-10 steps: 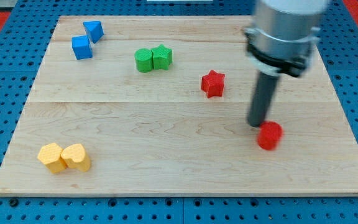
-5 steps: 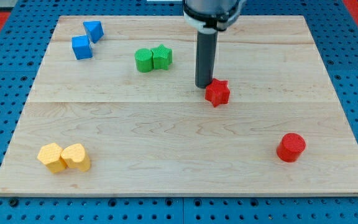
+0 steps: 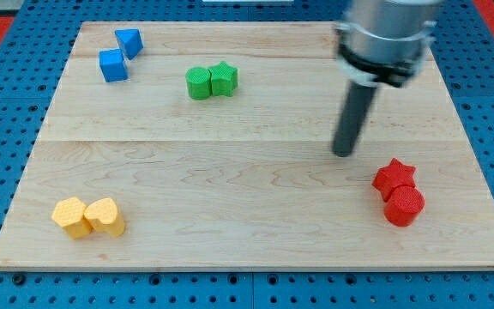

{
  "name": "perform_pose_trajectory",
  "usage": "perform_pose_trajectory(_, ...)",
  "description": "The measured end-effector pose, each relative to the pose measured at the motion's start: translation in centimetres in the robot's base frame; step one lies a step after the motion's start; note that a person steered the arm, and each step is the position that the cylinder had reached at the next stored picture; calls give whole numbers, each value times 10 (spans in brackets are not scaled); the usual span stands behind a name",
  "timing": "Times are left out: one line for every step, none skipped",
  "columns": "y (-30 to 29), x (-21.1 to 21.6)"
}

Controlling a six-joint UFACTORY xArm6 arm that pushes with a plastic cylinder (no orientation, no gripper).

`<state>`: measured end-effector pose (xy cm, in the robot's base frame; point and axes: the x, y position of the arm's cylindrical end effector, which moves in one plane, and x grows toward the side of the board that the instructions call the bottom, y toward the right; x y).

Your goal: Move the red star to the top of the red circle

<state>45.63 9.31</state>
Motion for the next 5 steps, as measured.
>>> perform_pose_trajectory(-48, 0)
perform_pose_trajectory(-48, 0)
perform_pose_trajectory(-71, 11)
perform_pose_trajectory(-137, 19)
perform_pose_trajectory(-225, 12)
